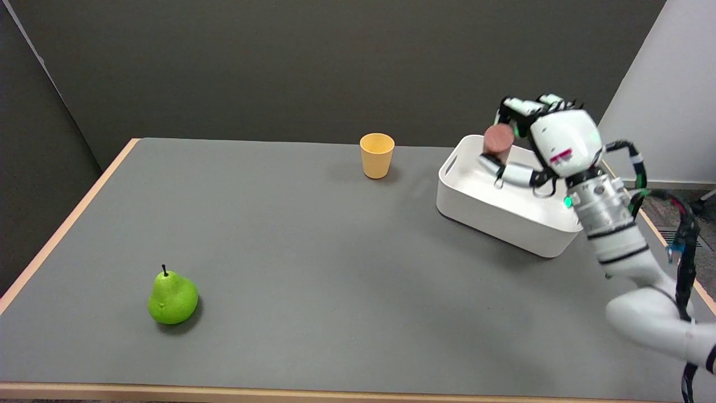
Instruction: Place the wooden cylinder in the box.
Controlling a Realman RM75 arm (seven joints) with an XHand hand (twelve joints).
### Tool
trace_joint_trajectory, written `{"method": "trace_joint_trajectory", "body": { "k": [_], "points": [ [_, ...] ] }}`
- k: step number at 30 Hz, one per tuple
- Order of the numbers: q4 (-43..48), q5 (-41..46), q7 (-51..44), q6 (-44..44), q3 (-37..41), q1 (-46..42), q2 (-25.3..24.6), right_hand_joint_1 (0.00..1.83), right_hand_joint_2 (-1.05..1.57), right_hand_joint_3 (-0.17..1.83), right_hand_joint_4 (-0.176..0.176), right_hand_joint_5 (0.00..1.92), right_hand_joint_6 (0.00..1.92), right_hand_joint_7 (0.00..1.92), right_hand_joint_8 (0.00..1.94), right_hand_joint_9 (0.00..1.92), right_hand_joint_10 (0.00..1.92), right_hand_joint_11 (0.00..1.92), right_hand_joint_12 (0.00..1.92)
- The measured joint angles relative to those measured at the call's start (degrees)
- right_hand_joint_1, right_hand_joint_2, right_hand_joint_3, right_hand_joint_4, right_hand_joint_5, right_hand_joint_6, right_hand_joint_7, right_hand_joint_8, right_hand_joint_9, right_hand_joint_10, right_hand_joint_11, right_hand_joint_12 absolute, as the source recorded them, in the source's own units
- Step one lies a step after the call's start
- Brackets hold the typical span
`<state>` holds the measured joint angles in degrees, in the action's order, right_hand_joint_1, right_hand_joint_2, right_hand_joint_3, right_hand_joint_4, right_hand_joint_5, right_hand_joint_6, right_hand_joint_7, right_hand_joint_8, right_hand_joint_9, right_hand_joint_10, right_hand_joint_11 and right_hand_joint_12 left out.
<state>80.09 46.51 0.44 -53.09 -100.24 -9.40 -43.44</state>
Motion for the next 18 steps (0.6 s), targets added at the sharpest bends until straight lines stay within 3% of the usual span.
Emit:
{"method": "trace_joint_trajectory", "body": {
  "k": [18],
  "points": [
    [-16.2, 10.5, 3.0, 10.0, 0.9, 8.6, 0.9, 0.93, 0.89, 0.74, 0.176, 0.78, 1.52, 0.75, 1.94, 1.06, 1.92, 0.53, 1.92]
  ]
}}
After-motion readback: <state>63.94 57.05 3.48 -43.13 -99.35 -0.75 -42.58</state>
